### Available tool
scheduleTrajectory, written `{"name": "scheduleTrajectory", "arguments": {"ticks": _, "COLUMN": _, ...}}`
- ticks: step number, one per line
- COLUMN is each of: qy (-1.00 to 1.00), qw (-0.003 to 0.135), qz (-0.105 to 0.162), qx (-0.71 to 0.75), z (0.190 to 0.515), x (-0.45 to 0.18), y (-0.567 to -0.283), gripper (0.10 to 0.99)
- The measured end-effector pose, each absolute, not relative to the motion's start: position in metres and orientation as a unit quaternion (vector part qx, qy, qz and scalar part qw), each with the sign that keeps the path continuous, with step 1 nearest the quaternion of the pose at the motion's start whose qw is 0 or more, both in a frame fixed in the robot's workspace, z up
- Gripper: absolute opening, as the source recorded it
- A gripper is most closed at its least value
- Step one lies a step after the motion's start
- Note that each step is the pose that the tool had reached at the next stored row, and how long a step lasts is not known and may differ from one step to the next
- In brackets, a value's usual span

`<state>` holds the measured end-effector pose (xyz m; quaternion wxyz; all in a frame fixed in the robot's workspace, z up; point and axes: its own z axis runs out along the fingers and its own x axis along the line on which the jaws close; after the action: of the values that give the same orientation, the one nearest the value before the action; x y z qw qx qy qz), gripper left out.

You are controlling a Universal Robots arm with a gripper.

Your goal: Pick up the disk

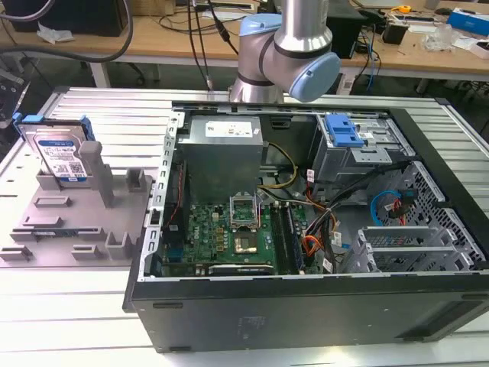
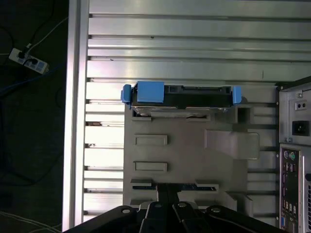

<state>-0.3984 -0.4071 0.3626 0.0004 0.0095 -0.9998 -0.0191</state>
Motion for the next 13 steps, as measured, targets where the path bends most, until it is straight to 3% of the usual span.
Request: {"name": "scheduleTrajectory", "arguments": {"ticks": 13, "qy": -0.986, "qw": 0.003, "qz": -0.019, "qx": 0.167, "z": 0.3613, "x": -0.3984, "y": -0.407, "gripper": 0.106}}
